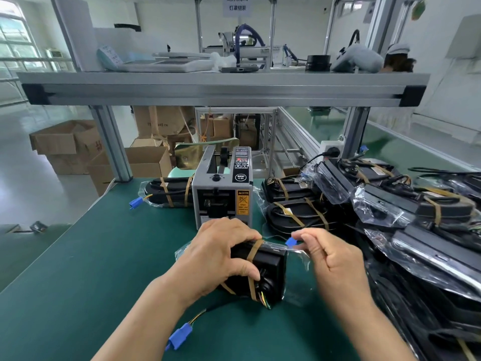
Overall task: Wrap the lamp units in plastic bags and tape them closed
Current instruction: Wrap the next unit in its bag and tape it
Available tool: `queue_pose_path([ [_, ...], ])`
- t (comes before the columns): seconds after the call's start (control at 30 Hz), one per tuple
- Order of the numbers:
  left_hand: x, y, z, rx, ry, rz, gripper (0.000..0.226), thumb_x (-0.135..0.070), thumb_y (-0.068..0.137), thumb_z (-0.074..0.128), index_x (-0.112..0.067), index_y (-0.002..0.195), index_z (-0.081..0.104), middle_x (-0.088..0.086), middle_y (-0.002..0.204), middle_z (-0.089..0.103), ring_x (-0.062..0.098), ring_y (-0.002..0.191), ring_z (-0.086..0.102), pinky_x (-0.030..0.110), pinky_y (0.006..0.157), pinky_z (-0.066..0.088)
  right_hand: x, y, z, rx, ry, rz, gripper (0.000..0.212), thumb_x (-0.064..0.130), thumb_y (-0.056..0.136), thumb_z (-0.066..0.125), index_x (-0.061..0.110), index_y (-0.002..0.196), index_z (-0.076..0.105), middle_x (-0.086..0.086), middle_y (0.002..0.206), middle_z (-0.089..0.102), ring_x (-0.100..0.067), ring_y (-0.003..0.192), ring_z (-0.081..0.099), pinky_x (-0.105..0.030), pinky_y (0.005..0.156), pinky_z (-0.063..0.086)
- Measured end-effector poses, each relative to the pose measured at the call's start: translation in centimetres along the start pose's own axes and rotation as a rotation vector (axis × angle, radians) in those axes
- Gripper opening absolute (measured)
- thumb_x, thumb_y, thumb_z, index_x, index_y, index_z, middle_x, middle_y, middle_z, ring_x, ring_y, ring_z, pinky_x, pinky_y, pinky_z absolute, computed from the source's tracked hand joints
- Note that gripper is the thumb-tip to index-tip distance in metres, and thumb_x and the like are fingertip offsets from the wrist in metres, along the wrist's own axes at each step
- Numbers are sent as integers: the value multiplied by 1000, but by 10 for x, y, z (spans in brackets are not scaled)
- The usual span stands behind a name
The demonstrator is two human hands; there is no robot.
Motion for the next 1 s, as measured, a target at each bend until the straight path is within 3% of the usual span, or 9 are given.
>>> queue_pose_path([
  [0.07,1,0,-1,-7,-11,-1,55,-46,65,86,-25,113,71,-18,105,63,-2,103,49,33,105,34,-4,2,3,125,110,61,20,53,91,62,39,99,74,19,94,75,-1,91,70,-16,79,52],
  [0.2,0,2,1,-1,15,19,57,-47,64,86,-25,115,71,-20,107,63,-5,103,49,31,104,34,-12,-6,32,469,220,203,68,54,60,88,53,123,63,30,125,65,-1,120,60,-24,101,45],
  [0.33,2,1,1,-2,4,18,58,-48,63,86,-26,114,72,-17,106,64,2,104,53,35,102,37,-10,-3,33,395,390,220,35,22,84,77,47,107,75,16,111,75,-4,113,67,-28,101,48],
  [0.5,3,0,0,-1,-23,19,54,-48,62,85,-28,111,73,-18,104,64,4,104,53,36,101,37,-2,-1,31,321,376,176,27,21,90,65,44,99,78,13,100,78,-6,99,72,-28,88,58],
  [0.63,-1,-2,1,-27,2,48,52,-50,61,85,-33,109,73,-28,103,59,-5,108,46,15,102,26,-3,-1,25,111,175,126,19,19,95,65,29,84,76,12,77,75,-10,73,70,-33,72,57],
  [0.73,0,-6,2,-16,48,40,59,-55,59,84,-34,113,72,-30,108,58,-8,115,43,12,105,21,0,-6,25,10,56,96,21,18,96,64,26,78,73,19,73,70,-6,69,65,-17,64,48],
  [0.83,25,-10,-11,-96,-171,-186,55,-62,59,77,-43,111,71,-29,115,61,-9,118,48,6,100,31,3,-13,22,-45,-1,85,21,20,97,62,26,79,71,22,77,68,-4,72,63,-10,62,42],
  [0.93,78,-20,-27,-453,-514,-651,20,-51,82,68,-35,93,76,-22,89,73,-6,90,64,12,78,46,8,-19,19,-72,-13,86,25,23,100,59,29,78,69,21,76,67,-4,71,62,-9,61,41],
  [1.0,110,-23,-19,-615,-731,-898,17,-31,95,62,-21,91,75,-10,74,72,5,74,65,20,72,48,12,-21,20,-67,-4,100,23,20,98,60,30,80,70,22,74,67,-3,68,61,-8,59,41],
])
Point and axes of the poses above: each hand's wrist, its own y-axis towards the middle knuckle, its own z-axis out of the palm, x = y × z, the point moved 8 cm from there along y, towards the middle knuckle
